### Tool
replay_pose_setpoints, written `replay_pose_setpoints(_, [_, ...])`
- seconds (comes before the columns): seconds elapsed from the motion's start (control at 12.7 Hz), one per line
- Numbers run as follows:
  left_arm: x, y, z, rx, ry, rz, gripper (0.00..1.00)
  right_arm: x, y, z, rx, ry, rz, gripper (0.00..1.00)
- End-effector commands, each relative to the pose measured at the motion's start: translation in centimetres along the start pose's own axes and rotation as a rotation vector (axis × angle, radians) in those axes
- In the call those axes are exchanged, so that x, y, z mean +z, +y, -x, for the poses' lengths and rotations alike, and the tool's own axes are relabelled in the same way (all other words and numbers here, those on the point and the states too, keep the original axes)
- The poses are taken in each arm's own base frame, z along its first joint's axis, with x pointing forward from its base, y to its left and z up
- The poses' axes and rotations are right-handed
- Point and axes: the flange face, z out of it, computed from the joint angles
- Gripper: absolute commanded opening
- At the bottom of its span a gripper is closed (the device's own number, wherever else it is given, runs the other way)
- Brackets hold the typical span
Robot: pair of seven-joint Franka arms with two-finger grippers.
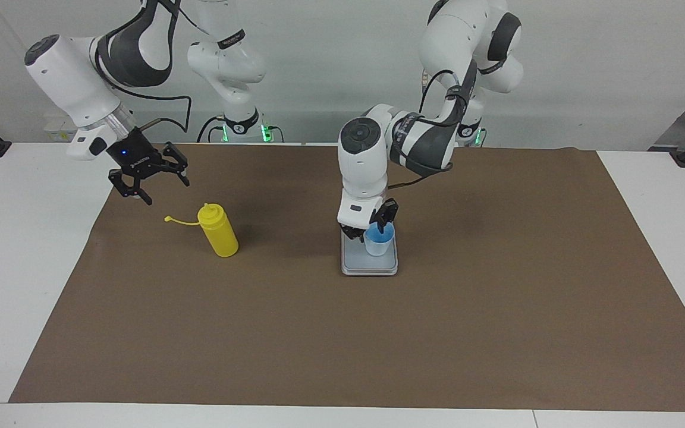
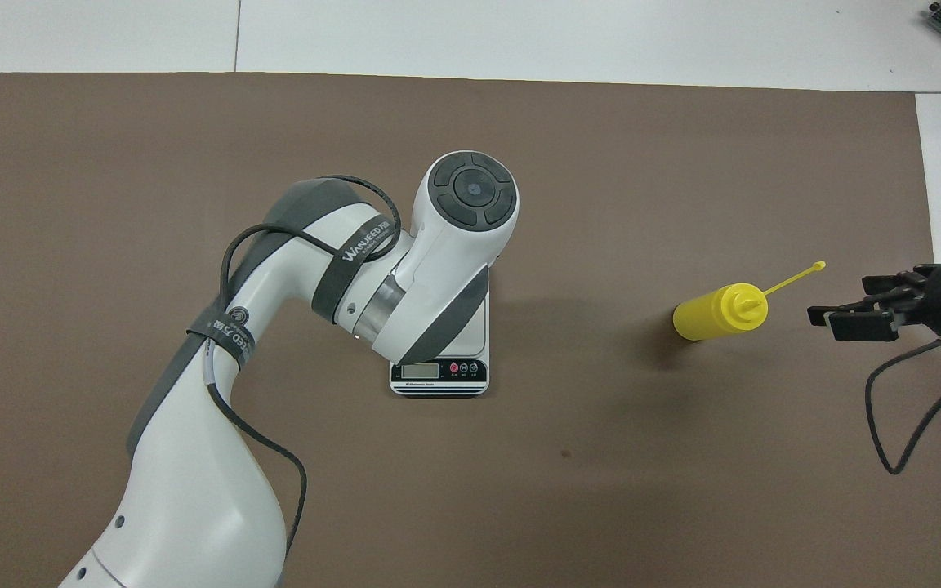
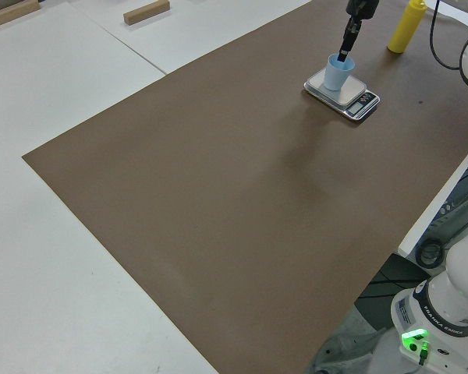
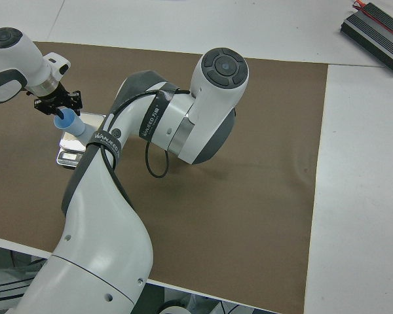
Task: Pour seasoning into cup on scale with both arms
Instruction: 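Lower the blue cup onto the scale and open the left gripper, then raise the left gripper away while the right gripper grasps the bottle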
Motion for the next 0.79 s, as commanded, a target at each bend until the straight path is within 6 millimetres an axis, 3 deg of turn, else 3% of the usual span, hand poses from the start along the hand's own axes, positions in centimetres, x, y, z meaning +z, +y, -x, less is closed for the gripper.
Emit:
replay_pose_setpoints(0.0, [-0.9,-1.4,-2.1,0.020,-0.021,-0.032,0.55,-0.2,-0.2,0.6,-0.014,0.029,-0.001,1.00])
replay_pose_setpoints(0.39, [-5.1,-7.8,-8.4,0.078,-0.098,0.018,0.55,0.8,0.1,1.2,-0.057,0.032,-0.002,1.00])
replay_pose_setpoints(0.71, [-6.8,-13.8,-13.1,0.171,-0.124,0.037,0.55,4.3,2.3,3.3,-0.239,0.153,-0.054,1.00])
